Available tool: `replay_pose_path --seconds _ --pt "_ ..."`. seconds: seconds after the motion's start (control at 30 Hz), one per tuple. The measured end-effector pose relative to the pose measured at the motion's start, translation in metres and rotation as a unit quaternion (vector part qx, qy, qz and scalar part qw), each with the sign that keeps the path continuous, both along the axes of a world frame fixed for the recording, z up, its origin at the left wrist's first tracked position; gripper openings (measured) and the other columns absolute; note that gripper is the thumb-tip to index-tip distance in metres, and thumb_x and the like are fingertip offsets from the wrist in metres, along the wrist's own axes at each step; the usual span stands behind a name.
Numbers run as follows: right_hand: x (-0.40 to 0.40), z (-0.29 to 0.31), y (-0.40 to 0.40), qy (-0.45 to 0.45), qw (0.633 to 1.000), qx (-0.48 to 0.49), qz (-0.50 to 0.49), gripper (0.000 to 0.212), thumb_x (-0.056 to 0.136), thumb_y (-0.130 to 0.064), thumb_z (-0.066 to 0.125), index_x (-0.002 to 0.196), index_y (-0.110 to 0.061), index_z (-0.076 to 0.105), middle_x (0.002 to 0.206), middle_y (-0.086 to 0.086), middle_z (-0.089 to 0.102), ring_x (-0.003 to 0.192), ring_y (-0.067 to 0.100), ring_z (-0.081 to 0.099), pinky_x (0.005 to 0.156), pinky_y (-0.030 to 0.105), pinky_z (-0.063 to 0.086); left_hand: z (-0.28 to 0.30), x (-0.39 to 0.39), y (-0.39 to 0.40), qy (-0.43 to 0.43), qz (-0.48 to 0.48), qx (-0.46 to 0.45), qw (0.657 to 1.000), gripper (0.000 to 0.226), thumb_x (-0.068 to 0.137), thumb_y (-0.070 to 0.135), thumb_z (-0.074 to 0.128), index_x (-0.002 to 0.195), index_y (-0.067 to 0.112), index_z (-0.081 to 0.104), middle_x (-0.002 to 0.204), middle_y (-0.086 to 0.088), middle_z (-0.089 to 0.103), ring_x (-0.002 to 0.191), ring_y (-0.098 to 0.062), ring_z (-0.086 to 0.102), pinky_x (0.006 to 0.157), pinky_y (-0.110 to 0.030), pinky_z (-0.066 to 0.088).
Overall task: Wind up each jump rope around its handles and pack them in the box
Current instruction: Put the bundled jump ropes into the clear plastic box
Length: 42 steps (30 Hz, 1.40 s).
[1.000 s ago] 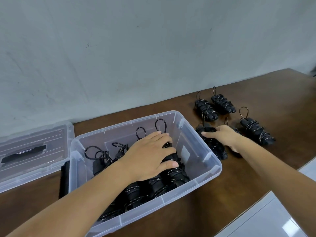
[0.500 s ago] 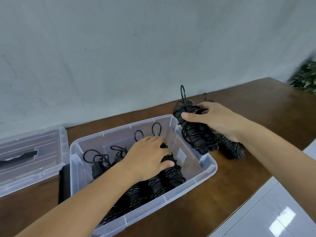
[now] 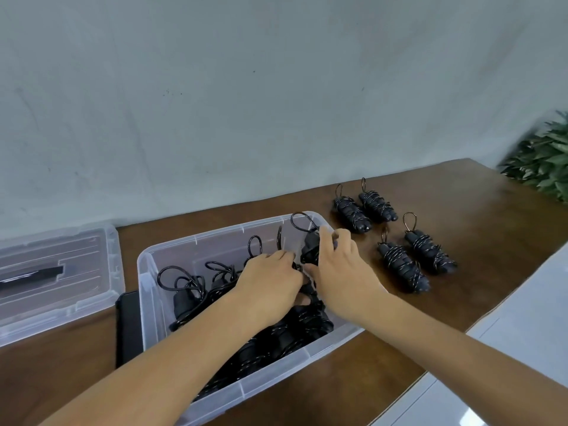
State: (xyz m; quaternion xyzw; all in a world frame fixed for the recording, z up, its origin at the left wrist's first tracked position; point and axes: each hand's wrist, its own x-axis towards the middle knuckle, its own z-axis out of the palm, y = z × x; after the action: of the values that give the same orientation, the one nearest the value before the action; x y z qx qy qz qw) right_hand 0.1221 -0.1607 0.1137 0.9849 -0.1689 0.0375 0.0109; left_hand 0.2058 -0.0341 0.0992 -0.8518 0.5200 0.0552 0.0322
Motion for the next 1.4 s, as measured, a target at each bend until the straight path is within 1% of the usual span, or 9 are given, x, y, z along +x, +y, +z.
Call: replay_pose_path --seconds 0.23,0.4,0.5,0.7,0.87,1.0,1.1,1.2,1.4 --pt "0.001 -0.012 0.004 0.068 0.997 0.039 0.006 0.091 0.098 -0.041 0.057 0.157 0.000 0.002 0.153 0.017 0.018 0.138 0.030 0.027 0.109 0.032 0.038 0.000 -0.001 0.000 0.004 0.003 0.008 1.000 0.044 0.106 0.051 0.050 0.138 0.024 0.063 0.142 -0.009 0.047 0.138 -0.029 0.041 0.099 -0.043 0.041" --pt "0.003 -0.010 -0.006 0.104 0.992 0.076 -0.008 0.079 0.103 -0.024 0.053 0.160 -0.005 0.003 0.156 0.014 0.025 0.121 0.028 0.054 0.091 0.031 0.048 0.001 0.000 0.001 0.017 -0.002 0.012 1.000 0.044 0.105 0.050 0.050 0.140 0.025 0.062 0.154 -0.012 0.041 0.146 -0.029 0.035 0.107 -0.047 0.040" --pt "0.004 -0.005 -0.009 0.118 0.991 0.062 0.003 0.078 0.104 -0.028 0.054 0.161 -0.007 0.004 0.155 0.014 0.029 0.117 0.032 0.060 0.093 0.040 0.053 0.001 0.000 0.002 0.026 -0.004 0.007 1.000 0.045 0.105 0.051 0.051 0.139 0.024 0.062 0.156 -0.012 0.040 0.148 -0.029 0.033 0.106 -0.047 0.041" --pt "0.021 -0.004 -0.010 0.188 0.981 0.051 0.020 0.078 0.102 -0.023 0.049 0.161 -0.006 0.001 0.160 0.016 0.024 0.122 0.037 0.055 0.088 0.038 0.049 0.001 0.002 0.002 0.028 -0.013 -0.004 1.000 0.038 0.104 0.049 0.055 0.130 0.022 0.065 0.130 -0.004 0.050 0.133 -0.024 0.043 0.080 -0.038 0.040" --pt "0.030 -0.001 -0.016 0.227 0.972 0.056 0.035 0.074 0.103 -0.020 0.046 0.161 -0.003 0.003 0.165 0.016 0.014 0.124 0.035 0.055 0.089 0.036 0.047 0.004 0.000 0.003 0.057 0.008 -0.043 0.997 0.043 0.102 0.045 0.062 0.130 0.016 0.049 0.125 -0.002 0.053 0.124 -0.022 0.050 0.076 -0.035 0.039" --pt "0.024 0.003 -0.021 0.214 0.971 0.088 0.053 0.054 0.100 -0.017 0.052 0.149 -0.002 0.036 0.149 0.016 0.036 0.131 0.030 0.047 0.100 0.037 0.046 0.005 -0.001 0.000 0.090 0.021 -0.042 0.995 0.069 0.101 0.046 0.061 0.150 0.010 0.028 0.133 -0.005 0.056 0.126 -0.024 0.054 0.075 -0.036 0.041" --pt "0.016 0.006 -0.022 0.173 0.981 0.067 0.052 0.027 0.096 -0.016 0.058 0.121 -0.006 0.058 0.130 0.011 0.048 0.113 0.031 0.059 0.093 0.044 0.052 -0.001 0.005 -0.002 0.102 0.028 -0.043 0.993 0.062 0.098 0.052 0.063 0.141 0.014 0.039 0.133 -0.004 0.058 0.122 -0.026 0.057 0.083 -0.041 0.049" --pt "0.010 0.010 -0.023 0.181 0.980 0.031 0.074 0.022 0.098 -0.017 0.057 0.117 -0.006 0.064 0.122 0.009 0.054 0.104 0.027 0.062 0.086 0.041 0.055 -0.008 0.009 -0.006 0.099 0.016 -0.037 0.994 0.057 0.097 0.054 0.063 0.140 0.018 0.049 0.137 -0.003 0.055 0.130 -0.026 0.054 0.096 -0.046 0.052" --pt "0.014 0.013 -0.029 0.220 0.968 0.050 0.110 0.014 0.096 -0.007 0.056 0.110 -0.010 0.056 0.113 0.006 0.045 0.097 0.027 0.059 0.081 0.038 0.050 -0.005 0.010 -0.016 0.068 0.015 0.007 0.998 0.056 0.099 0.057 0.058 0.140 0.020 0.052 0.124 0.000 0.051 0.120 -0.025 0.054 0.082 -0.041 0.051"
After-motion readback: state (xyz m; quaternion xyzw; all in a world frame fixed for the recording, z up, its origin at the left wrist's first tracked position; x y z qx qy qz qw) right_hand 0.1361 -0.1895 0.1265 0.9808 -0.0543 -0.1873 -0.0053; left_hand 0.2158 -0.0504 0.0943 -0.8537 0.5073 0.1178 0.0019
